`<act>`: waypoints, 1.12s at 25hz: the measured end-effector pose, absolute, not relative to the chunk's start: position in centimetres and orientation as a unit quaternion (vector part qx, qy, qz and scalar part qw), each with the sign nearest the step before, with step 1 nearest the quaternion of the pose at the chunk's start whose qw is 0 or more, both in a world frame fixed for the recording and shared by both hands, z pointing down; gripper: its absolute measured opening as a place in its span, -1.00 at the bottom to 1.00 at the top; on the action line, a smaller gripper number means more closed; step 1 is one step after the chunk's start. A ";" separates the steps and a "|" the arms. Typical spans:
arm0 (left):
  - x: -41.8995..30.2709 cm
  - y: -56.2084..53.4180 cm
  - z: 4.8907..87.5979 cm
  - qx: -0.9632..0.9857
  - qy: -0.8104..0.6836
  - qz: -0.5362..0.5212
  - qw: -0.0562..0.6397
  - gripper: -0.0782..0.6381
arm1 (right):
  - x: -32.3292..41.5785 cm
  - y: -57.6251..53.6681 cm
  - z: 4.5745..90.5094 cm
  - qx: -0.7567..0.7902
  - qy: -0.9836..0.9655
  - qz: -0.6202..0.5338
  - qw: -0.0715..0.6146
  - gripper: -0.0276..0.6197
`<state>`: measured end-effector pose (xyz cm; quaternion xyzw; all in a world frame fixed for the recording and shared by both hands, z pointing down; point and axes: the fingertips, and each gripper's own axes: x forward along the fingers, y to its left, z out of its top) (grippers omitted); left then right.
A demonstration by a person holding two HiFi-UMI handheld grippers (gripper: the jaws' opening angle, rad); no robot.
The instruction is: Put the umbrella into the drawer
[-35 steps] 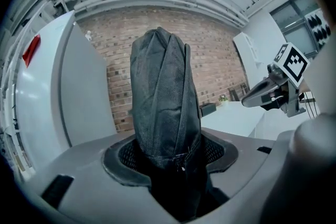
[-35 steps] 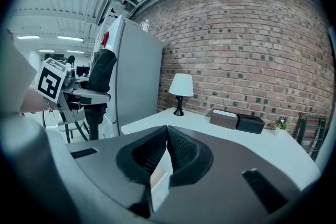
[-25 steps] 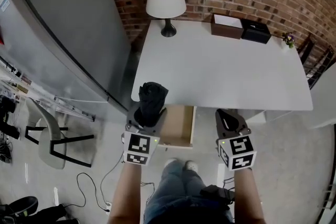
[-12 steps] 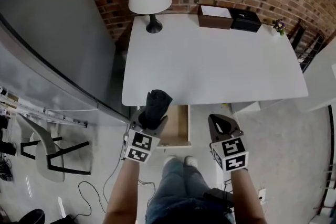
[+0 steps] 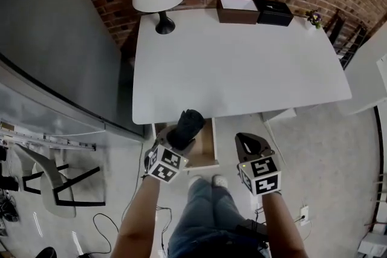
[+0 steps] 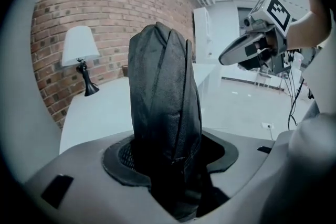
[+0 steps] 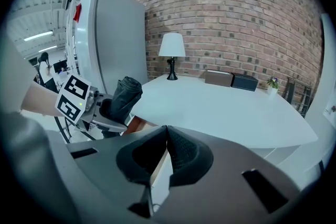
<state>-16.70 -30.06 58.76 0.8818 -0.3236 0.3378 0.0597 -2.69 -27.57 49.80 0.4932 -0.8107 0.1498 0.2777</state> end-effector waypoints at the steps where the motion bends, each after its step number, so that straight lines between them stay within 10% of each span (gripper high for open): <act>1: -16.5 -30.0 59.3 0.883 -0.315 0.344 0.060 -0.09 | -2.6 -27.5 50.2 0.495 -0.808 0.154 0.279 -0.91; 28: -12.7 -29.6 73.6 0.859 -0.190 0.468 0.090 -0.08 | -0.3 -26.7 58.4 0.520 -0.771 0.222 0.292 -0.91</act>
